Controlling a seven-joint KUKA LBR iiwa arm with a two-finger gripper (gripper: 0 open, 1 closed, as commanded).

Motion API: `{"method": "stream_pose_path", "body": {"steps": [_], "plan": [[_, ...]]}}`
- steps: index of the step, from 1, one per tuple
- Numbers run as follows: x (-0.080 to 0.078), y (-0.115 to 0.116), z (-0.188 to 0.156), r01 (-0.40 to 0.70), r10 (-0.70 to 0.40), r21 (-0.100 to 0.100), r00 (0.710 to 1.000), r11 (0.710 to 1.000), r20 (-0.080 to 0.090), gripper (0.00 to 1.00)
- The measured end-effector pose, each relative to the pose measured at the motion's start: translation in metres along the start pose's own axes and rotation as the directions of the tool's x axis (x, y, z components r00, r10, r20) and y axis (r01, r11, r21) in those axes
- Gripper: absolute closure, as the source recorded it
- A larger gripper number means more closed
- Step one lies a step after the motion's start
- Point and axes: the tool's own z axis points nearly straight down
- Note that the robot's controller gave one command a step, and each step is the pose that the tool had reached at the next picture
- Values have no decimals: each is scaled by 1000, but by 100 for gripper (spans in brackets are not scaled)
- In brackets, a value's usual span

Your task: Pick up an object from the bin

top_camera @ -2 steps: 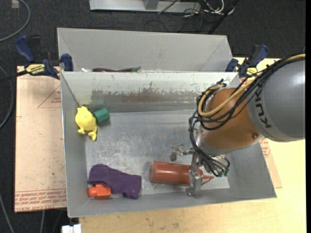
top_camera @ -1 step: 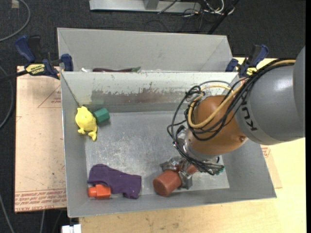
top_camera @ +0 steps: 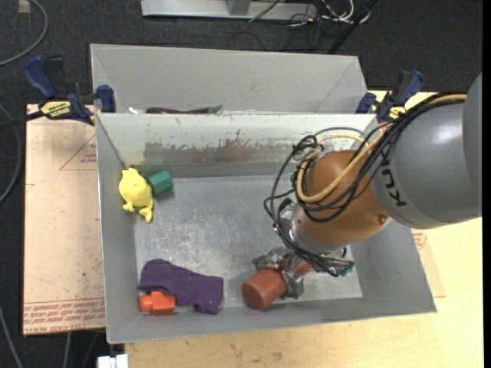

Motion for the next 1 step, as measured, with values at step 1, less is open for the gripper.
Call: {"method": "stream_pose_path", "body": {"steps": [1], "plan": [[-12, 7, -165, 45, -46, 5, 999, 999, 8, 100]]}}
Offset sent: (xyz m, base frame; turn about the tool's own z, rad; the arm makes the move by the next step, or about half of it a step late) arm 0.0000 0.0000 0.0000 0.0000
